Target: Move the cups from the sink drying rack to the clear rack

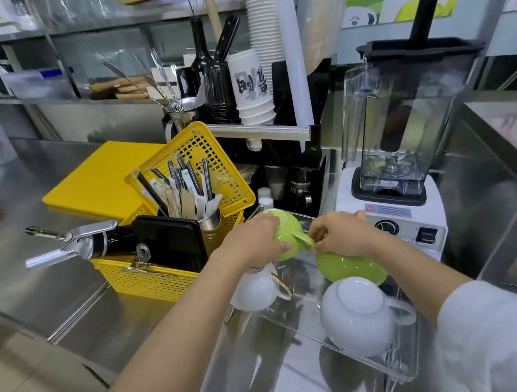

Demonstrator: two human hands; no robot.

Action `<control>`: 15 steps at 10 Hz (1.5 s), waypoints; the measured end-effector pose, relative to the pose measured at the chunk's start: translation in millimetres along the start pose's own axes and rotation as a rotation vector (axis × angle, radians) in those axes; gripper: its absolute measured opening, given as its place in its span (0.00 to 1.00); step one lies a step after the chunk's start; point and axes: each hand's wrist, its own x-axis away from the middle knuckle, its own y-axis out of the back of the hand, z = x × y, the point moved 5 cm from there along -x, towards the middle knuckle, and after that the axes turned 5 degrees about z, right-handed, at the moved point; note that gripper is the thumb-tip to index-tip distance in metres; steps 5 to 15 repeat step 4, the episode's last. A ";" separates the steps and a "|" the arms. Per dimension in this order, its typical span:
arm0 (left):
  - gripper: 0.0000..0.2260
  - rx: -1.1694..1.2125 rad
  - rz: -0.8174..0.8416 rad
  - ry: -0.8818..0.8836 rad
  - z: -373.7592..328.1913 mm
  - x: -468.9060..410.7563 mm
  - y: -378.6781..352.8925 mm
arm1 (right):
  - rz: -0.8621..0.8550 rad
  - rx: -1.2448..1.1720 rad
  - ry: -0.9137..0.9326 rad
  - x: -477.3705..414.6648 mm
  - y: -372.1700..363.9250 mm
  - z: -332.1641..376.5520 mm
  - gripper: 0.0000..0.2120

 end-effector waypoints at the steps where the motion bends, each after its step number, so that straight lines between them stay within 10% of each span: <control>1: 0.28 0.030 -0.009 -0.025 5.3 -1.8 -3.0 | -0.010 -0.006 0.004 0.4 0.3 -0.7 0.07; 15: 0.31 0.116 -0.147 -0.084 8.5 6.8 8.3 | -0.167 -0.028 0.034 15.4 25.6 -2.9 0.19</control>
